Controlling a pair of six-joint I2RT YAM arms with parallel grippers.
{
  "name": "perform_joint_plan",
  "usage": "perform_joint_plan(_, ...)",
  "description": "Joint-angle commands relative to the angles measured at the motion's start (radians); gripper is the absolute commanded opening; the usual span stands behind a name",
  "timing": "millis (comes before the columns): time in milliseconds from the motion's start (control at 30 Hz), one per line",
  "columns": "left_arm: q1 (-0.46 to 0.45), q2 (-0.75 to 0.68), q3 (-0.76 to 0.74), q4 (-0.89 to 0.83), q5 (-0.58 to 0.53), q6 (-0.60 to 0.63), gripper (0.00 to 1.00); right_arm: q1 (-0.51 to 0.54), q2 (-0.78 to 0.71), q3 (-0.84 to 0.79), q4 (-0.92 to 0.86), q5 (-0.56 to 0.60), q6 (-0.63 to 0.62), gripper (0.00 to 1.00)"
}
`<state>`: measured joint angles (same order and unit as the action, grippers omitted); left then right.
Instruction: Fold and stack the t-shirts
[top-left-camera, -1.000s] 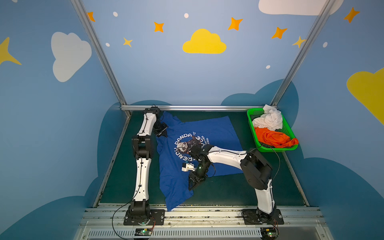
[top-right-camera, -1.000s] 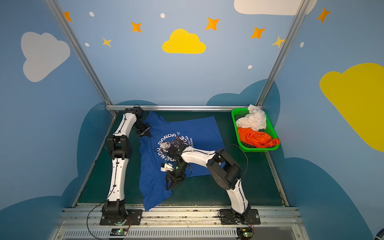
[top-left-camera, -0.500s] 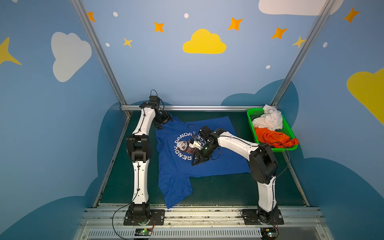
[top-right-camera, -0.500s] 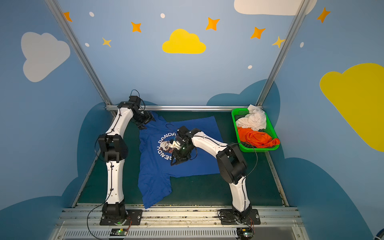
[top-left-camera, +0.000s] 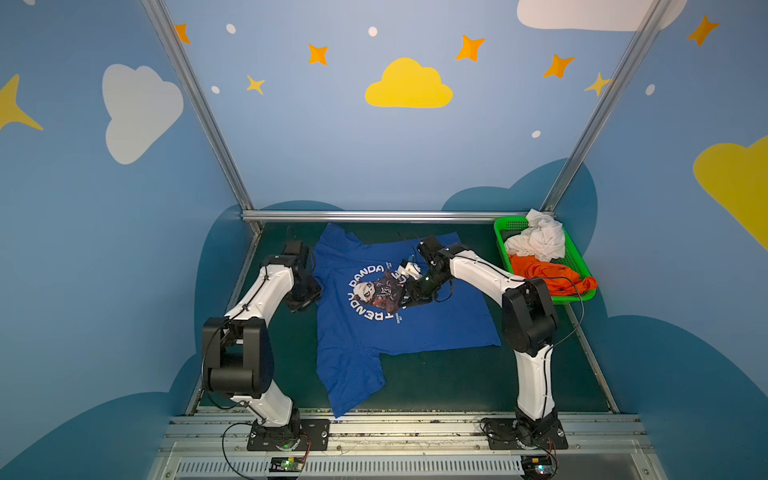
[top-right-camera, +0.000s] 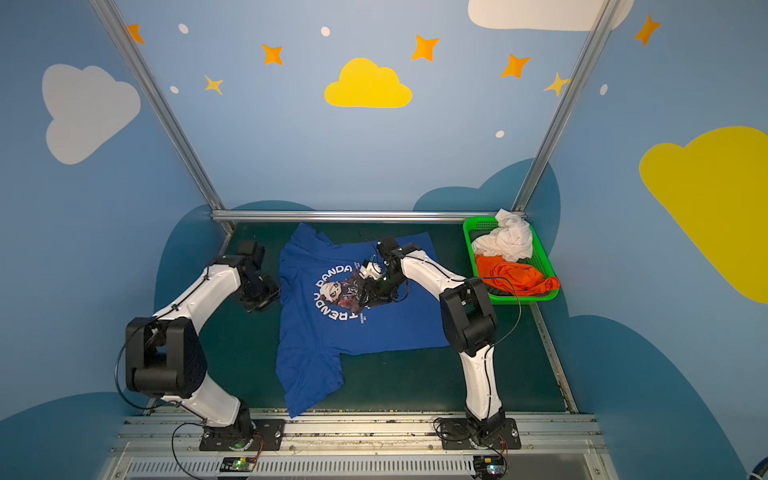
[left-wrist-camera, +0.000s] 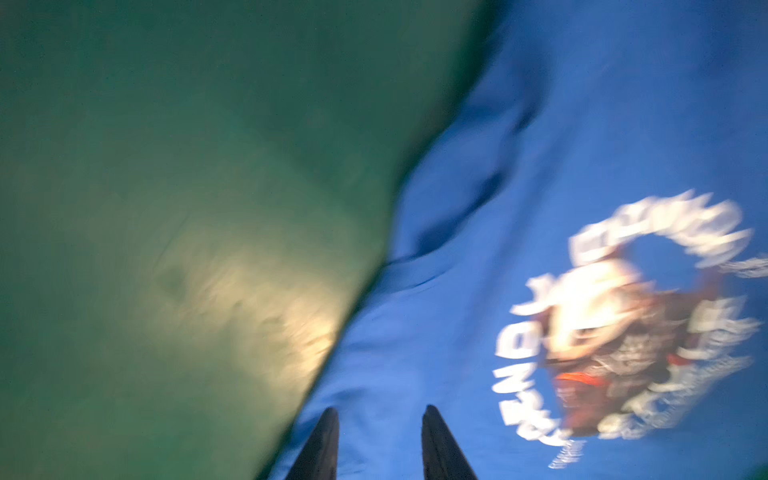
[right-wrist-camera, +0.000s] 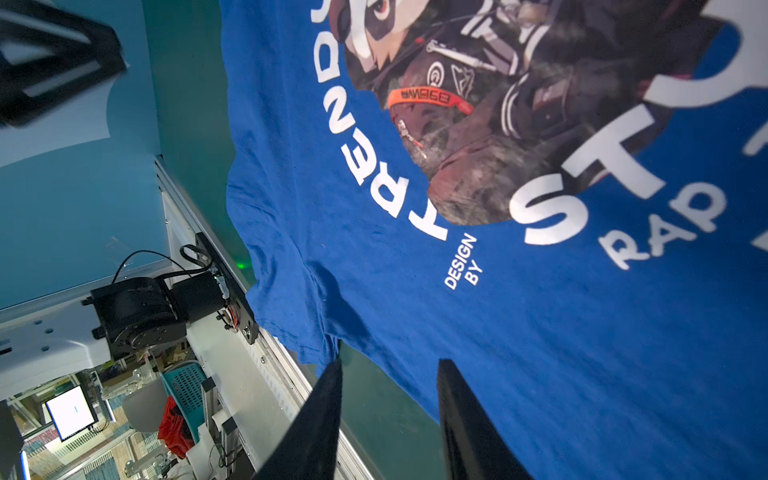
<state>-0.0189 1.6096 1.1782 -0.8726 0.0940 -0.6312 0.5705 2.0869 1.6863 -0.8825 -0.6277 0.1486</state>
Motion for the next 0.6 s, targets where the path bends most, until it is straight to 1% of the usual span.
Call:
perform_joint_plan(0,-0.015,-0.067,-0.111,0.069,-0.050,-0.090,0.51,-0.016,-0.018,-0.034,0.017,0.010,-0.009,0.41)
perform_joint_plan(67,-0.030,-0.071,-0.160,0.082,-0.044,-0.099,0.58,-0.020,-0.028,-0.050,0.030,0.004,-0.002,0.41)
perform_joint_plan(133,-0.049,-0.064,-0.186,0.092,-0.033,-0.102,0.60,-0.021,-0.032,-0.061,0.036,0.000,-0.001,0.41)
perform_joint_plan(200,-0.068,-0.047,-0.204,0.099,-0.033,-0.106,0.60,-0.022,-0.037,-0.066,0.037,0.000,0.001,0.41)
perform_joint_plan(233,-0.079,-0.038,-0.213,0.103,-0.033,-0.108,0.58,-0.023,-0.039,-0.069,0.039,0.000,0.002,0.41)
perform_joint_plan(300,-0.091,-0.013,-0.232,0.120,-0.032,-0.116,0.51,-0.023,-0.043,-0.077,0.046,-0.001,0.005,0.40)
perform_joint_plan(367,-0.102,0.020,-0.249,0.135,-0.020,-0.124,0.38,-0.023,-0.049,-0.088,0.052,-0.003,0.010,0.41)
perform_joint_plan(567,-0.144,0.079,-0.228,0.135,-0.031,-0.135,0.10,-0.022,-0.054,-0.103,0.053,-0.004,0.015,0.40)
